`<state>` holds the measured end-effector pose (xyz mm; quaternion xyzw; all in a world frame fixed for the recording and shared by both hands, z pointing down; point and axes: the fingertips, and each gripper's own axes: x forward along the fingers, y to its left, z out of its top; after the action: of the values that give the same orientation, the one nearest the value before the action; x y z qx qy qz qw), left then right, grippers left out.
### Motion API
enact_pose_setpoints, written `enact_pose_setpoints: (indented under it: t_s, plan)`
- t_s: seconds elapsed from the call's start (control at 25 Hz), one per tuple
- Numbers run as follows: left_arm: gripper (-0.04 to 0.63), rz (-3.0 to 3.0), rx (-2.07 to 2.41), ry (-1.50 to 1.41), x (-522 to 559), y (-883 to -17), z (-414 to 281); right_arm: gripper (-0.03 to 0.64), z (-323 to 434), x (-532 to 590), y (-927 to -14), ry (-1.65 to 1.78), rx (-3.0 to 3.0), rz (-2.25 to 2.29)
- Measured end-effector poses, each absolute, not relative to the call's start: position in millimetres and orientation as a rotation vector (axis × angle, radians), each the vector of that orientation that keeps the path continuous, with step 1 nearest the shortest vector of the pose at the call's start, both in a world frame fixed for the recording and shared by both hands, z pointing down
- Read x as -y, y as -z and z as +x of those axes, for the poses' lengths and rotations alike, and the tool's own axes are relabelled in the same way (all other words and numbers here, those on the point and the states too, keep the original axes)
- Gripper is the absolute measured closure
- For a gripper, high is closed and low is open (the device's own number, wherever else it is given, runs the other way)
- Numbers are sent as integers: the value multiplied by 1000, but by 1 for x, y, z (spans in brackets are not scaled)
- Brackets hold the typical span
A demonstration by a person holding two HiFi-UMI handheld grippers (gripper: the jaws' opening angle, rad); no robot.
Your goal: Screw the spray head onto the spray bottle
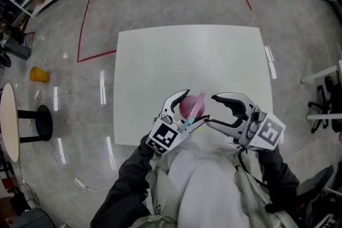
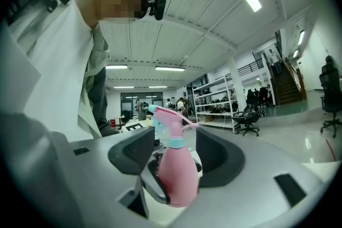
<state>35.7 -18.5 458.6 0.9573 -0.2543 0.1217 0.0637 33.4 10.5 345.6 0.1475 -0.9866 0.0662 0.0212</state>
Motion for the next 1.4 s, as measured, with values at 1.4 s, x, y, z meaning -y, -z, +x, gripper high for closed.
enact_pose_setpoints:
  t_s: [1.4]
  plan:
    - [163,2904,583,-221,-2,-441,47,364,14,2,-346,-201,3044,445]
